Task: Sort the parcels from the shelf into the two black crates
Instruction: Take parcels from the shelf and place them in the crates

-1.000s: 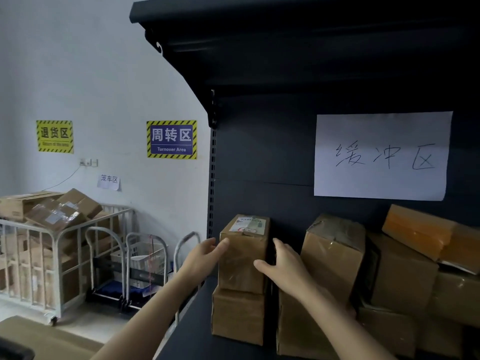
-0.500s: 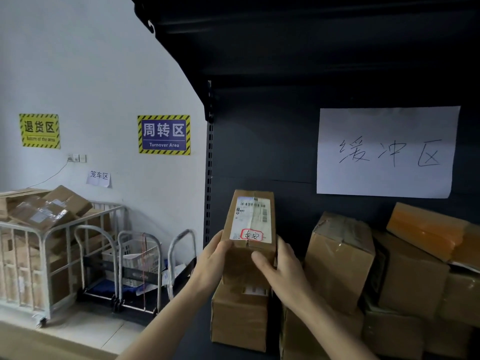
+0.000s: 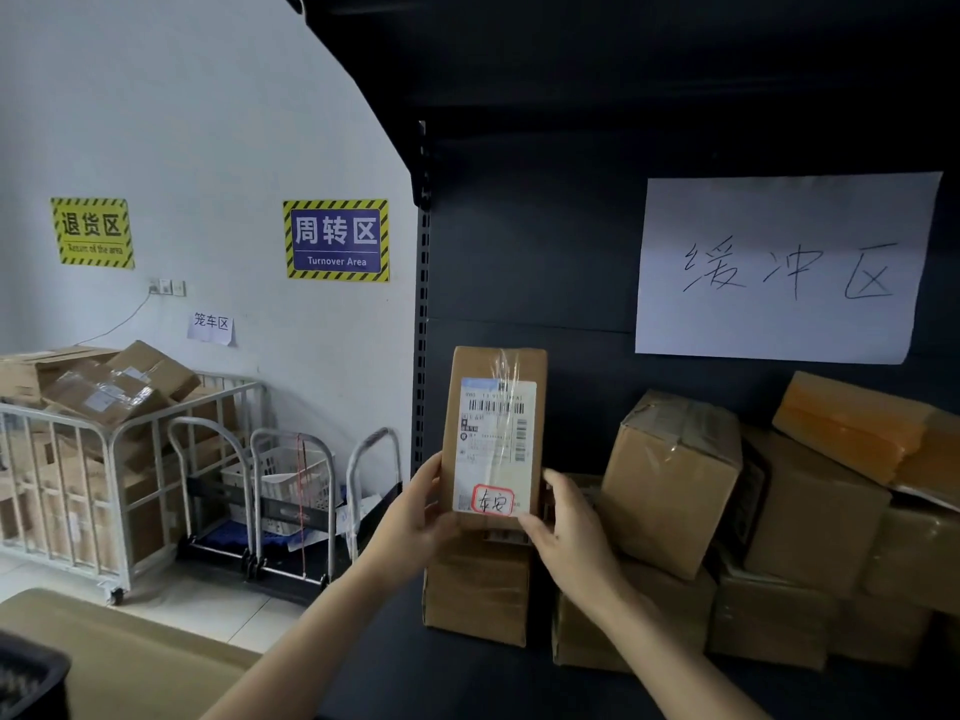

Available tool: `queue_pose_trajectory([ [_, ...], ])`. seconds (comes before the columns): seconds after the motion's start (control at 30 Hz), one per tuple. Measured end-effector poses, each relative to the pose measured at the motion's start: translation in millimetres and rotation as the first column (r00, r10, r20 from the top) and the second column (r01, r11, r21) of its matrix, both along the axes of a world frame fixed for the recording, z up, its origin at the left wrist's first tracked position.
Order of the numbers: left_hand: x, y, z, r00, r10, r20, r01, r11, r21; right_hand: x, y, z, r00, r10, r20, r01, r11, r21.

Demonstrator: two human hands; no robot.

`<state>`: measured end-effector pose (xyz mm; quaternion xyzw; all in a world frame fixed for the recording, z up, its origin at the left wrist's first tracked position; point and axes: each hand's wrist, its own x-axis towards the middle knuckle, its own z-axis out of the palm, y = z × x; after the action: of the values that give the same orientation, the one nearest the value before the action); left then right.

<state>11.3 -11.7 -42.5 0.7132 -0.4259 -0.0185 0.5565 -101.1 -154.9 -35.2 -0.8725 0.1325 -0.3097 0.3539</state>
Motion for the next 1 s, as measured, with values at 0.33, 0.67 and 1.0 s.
queue_pose_trajectory([
  [0.33,-2,-5,-8,0.999,0.048,0.005,-0.048,0.994,0.103,3,-3,-1,0.992,-0.041,-0.122,0.04,0.999,-0.004],
  [0.67,-23,4,-10,0.961,0.274,0.037,-0.275,0.961,0.01,-23,-4,3,0.995,-0.025,-0.101,0.021,0.999,-0.042],
  [1.0,-62,-17,5,0.955,0.161,0.248,-0.175,0.984,0.033,-77,-10,14,0.993,-0.064,-0.104,0.044,0.982,-0.181],
])
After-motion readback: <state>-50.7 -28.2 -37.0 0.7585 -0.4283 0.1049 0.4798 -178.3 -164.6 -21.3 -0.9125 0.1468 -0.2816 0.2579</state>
